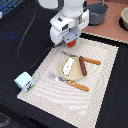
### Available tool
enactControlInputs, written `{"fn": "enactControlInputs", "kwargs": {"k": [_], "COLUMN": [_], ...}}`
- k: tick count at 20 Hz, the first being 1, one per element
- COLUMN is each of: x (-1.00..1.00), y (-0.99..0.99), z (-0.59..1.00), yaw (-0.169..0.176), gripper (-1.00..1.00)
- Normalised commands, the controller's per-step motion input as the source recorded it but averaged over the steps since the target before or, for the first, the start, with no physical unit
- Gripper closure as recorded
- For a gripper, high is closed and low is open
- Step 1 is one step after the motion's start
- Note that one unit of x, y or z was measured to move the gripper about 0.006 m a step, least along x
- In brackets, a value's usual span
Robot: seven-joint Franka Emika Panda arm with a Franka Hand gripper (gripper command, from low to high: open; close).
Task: Interact with the objects in diverse but meaningful ways.
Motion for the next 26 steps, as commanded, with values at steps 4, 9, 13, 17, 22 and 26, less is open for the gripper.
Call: {"fn": "enactControlInputs", "kwargs": {"k": [4, 9, 13, 17, 22, 26], "x": [-0.15, -0.10, -0.14, -0.35, -0.19, 0.17], "y": [0.00, 0.02, 0.18, 0.27, 0.14, -0.10], "z": [-0.40, -0.32, 0.20, 0.59, 0.70, 0.84], "yaw": [0.000, 0.000, 0.000, 0.000, 0.000, -0.021], "gripper": [1.00, 1.00, 1.00, 1.00, 1.00, 1.00]}}
